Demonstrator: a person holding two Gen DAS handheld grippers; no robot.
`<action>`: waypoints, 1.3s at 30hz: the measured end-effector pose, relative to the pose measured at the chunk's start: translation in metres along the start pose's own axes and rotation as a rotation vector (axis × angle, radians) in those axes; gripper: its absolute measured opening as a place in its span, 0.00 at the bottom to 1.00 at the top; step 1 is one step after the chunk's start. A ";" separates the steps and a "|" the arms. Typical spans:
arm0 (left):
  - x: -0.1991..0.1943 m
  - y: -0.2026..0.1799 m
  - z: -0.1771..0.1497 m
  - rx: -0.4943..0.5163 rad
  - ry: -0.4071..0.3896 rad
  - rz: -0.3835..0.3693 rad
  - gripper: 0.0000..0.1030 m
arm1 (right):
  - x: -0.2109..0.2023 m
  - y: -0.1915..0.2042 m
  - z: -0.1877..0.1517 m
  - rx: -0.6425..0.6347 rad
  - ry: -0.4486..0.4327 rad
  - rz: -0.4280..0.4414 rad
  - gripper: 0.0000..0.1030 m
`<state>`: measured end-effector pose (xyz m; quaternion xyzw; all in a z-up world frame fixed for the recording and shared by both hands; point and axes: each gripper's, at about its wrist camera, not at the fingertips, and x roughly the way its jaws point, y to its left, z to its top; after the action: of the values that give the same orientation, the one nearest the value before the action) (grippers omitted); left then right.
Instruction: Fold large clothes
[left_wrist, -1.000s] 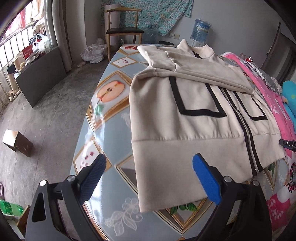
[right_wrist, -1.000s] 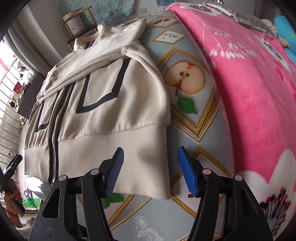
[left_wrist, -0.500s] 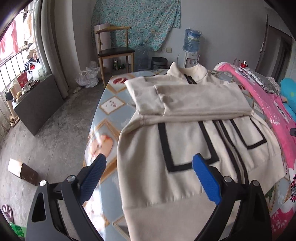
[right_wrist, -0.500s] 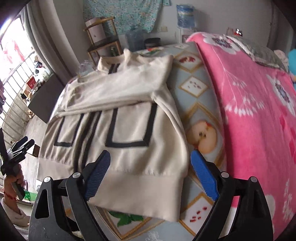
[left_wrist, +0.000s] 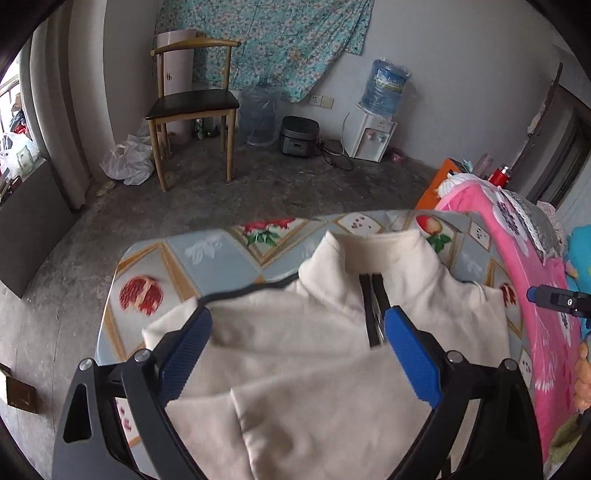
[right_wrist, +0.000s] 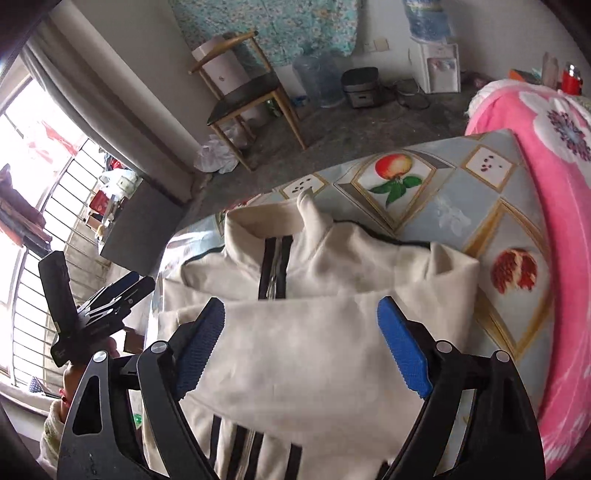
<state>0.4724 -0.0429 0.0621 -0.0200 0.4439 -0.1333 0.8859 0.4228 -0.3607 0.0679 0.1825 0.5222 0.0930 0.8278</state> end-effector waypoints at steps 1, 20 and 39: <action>0.014 -0.004 0.013 0.003 0.000 0.007 0.90 | 0.014 -0.001 0.013 0.010 0.017 0.005 0.78; 0.106 -0.046 0.045 0.229 0.073 0.152 0.06 | 0.111 0.004 0.062 0.044 0.148 -0.011 0.12; -0.001 -0.040 -0.104 0.405 0.170 -0.041 0.13 | 0.056 0.057 -0.107 -0.480 0.127 -0.351 0.23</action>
<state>0.3804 -0.0724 0.0060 0.1605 0.4807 -0.2386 0.8284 0.3533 -0.2668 0.0030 -0.1174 0.5595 0.0804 0.8165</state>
